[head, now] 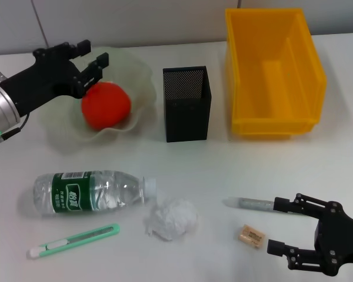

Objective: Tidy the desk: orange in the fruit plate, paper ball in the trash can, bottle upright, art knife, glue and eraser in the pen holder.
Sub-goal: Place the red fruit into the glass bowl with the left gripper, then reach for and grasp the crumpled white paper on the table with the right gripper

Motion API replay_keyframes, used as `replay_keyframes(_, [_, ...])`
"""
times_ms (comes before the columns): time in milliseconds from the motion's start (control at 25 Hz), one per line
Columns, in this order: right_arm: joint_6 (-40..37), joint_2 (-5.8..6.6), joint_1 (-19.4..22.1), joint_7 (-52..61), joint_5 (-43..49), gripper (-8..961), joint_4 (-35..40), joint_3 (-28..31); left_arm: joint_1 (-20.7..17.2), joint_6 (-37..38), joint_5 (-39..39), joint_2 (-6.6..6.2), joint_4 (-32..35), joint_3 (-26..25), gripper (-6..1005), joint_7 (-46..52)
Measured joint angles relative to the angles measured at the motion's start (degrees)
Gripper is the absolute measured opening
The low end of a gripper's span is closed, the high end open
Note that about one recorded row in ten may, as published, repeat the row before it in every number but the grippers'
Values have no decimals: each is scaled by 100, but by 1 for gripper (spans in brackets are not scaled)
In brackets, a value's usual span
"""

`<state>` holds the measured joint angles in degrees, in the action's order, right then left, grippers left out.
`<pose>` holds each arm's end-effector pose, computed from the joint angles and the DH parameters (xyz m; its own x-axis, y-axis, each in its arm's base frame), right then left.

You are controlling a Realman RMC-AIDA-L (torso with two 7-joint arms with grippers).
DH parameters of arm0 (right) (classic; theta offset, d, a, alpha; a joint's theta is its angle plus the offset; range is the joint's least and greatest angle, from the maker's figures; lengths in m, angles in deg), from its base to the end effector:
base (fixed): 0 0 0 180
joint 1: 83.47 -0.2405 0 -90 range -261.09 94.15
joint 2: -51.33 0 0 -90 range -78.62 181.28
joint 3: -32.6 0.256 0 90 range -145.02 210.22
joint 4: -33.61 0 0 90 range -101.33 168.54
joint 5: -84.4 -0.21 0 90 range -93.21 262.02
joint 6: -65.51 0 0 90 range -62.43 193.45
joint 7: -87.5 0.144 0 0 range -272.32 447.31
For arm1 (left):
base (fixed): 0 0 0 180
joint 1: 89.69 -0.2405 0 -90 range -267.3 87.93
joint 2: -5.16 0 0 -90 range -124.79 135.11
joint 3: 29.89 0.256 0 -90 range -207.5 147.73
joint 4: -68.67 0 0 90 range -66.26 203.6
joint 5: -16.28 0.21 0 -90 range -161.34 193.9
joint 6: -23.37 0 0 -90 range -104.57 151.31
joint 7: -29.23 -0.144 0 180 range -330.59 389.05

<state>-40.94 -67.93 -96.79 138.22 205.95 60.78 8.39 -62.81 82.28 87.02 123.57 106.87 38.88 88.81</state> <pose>0.3299 0.1939 -0.0061 0.7195 -0.2317 -0.6547 -0.4294 -0.8894 -0.1571 -0.2357 0.3839 -0.0049 0.8007 0.0380 0.5978 0.4312 -0.7293 -0.5312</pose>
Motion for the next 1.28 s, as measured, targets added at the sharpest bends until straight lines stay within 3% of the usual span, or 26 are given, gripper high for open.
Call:
replay_keyframes(280, [-436,22,24,316,-9,802,328,261,-128,481,0,-16,103,-22,438,1])
replay_keyframes(320, [-593,22,19,548,-10,802,534,342,-268,1057,29,-37,113,-22,468,-15])
replay_keyframes(360, [-729,23,3,836,-11,802,799,424,-268,1057,29,-37,113,-22,571,-15])
replay_keyframes(400, [-850,25,-28,1125,-23,802,1081,477,-439,1672,310,-51,79,13,674,-72])
replay_keyframes(440, [-1073,26,-145,1851,-58,802,1750,508,-439,1672,310,-51,79,13,711,-72])
replay_keyframes(520, [-1173,25,-224,2253,-64,802,2098,454,-439,1672,310,-51,79,13,786,-72])
replay_keyframes(560, [-1243,26,-306,2601,-63,802,2391,376,-691,2152,848,-32,14,26,824,-142])
replay_keyframes(640, [-1397,32,-560,3799,22,801,3548,-288,-774,2189,981,-13,-83,31,861,-231])
replay_keyframes(680, [-1397,32,-560,3799,22,800,3548,-288,-819,2204,1026,-1,-185,34,861,-303])
replay_keyframes(880, [-1478,35,-936,6035,45,797,5530,-1885,-857,2236,1022,-22,-324,-25,862,-392])
replay_keyframes(1040, [-1357,32,-1331,7285,109,795,6241,-2799,-854,2291,1010,-28,-297,-68,862,-387])
replay_keyframes(1200, [-860,12,-1641,8044,536,792,6395,-3811,-792,2302,1002,-24,-307,-234,862,-358])
replay_keyframes(1240, [-525,7,-1743,8227,874,792,6400,-4365,-792,2302,1002,-24,-307,-234,862,-358])
replay_keyframes(1280, [-525,7,-1743,8227,874,791,6400,-4365,-792,2304,1002,-24,-299,-252,862,-366])
